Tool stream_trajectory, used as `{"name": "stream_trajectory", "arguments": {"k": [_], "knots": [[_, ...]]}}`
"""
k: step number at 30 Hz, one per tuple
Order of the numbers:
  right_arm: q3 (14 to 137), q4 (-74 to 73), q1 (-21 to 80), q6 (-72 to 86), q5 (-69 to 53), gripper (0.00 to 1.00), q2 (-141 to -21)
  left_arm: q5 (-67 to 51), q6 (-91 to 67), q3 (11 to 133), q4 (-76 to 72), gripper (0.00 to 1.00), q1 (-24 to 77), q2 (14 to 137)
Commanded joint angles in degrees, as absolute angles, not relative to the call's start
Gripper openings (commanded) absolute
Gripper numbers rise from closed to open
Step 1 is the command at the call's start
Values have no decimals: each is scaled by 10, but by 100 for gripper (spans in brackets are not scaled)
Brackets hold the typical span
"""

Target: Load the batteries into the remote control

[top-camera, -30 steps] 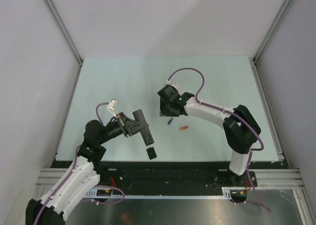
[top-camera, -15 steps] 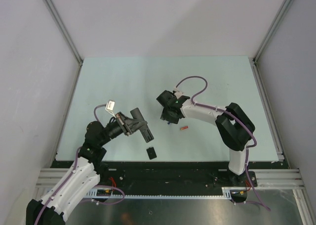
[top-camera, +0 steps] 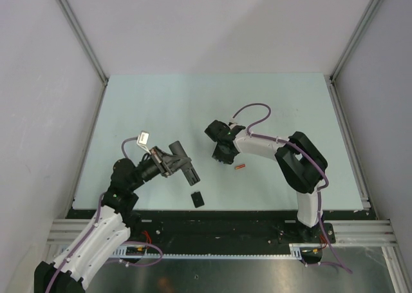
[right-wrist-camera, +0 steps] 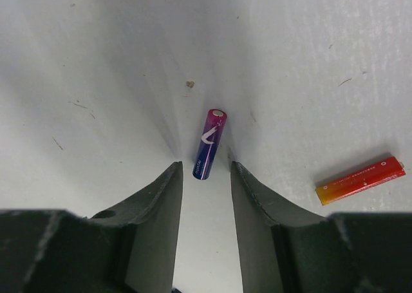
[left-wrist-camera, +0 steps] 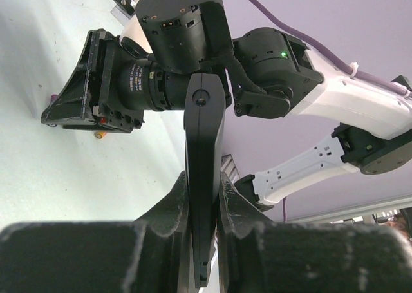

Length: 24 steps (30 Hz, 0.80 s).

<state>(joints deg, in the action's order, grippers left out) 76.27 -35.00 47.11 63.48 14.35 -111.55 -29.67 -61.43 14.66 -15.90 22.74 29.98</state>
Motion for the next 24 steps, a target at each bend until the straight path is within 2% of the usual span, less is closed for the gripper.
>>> {"name": "stream_trajectory", "arguments": {"k": [1, 9, 18, 24], "knots": [[762, -367, 470, 650, 154, 39, -1135, -287, -617, 141, -170, 0, 231, 289], [762, -373, 481, 651, 145, 34, -1148, -287, -618, 139, -168, 0, 231, 285], [762, -372, 481, 651, 134, 22, -1156, -289, -620, 135, -165, 0, 231, 278], [762, -382, 480, 628, 139, 0, -1140, -285, -620, 141, -164, 0, 231, 280]]}}
